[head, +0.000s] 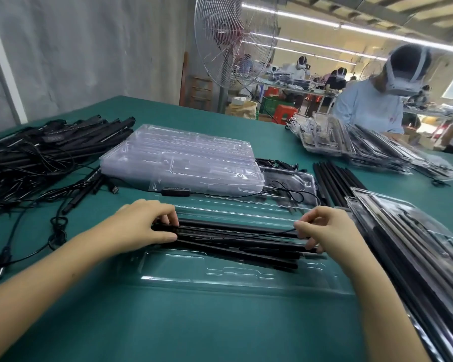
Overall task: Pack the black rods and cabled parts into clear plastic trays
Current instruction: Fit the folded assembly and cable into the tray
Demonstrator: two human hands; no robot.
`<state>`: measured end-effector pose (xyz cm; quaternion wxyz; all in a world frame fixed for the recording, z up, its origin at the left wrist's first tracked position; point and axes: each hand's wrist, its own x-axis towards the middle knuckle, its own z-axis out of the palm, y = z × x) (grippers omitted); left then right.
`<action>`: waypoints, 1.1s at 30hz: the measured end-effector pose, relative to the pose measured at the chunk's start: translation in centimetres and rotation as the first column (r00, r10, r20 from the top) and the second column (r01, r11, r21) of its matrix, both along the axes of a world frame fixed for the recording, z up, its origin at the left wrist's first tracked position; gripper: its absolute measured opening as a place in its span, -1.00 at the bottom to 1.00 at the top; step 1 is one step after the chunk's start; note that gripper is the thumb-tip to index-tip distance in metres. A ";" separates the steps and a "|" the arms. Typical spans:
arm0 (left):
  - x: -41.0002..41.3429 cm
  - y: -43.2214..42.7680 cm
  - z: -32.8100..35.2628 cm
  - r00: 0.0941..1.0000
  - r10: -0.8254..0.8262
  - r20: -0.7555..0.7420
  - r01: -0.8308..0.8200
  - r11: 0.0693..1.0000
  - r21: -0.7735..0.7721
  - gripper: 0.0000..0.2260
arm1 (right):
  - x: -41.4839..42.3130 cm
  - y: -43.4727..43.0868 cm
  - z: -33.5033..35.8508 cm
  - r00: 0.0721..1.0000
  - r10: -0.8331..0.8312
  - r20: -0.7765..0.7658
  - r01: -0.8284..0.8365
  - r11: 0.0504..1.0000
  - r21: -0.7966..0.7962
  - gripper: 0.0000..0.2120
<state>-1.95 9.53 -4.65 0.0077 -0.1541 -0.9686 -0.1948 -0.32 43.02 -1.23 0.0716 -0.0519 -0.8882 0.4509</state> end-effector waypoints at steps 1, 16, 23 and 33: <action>0.1 0.1 0.1 1.000 0.001 0.001 -0.001 1.000 -0.016 -0.86 | -0.1 0.2 -0.2 0.999 -0.010 0.031 0.008 0.998 0.066 -0.91; -0.2 3.8 -0.2 0.978 -0.176 -0.109 0.179 0.984 0.016 -0.97 | -1.0 -1.2 -2.2 1.000 0.021 -0.008 -0.011 0.777 0.630 -0.89; 0.0 3.3 -1.8 0.978 -0.148 -0.145 0.176 0.964 0.201 -0.92 | -1.5 -0.2 -2.7 0.993 0.048 0.109 -0.099 0.849 0.519 -0.90; 0.1 3.0 -2.4 0.992 -0.020 -0.121 0.060 0.939 0.339 -0.84 | -1.6 0.4 -3.0 0.994 0.079 0.075 -0.106 0.866 0.488 -0.79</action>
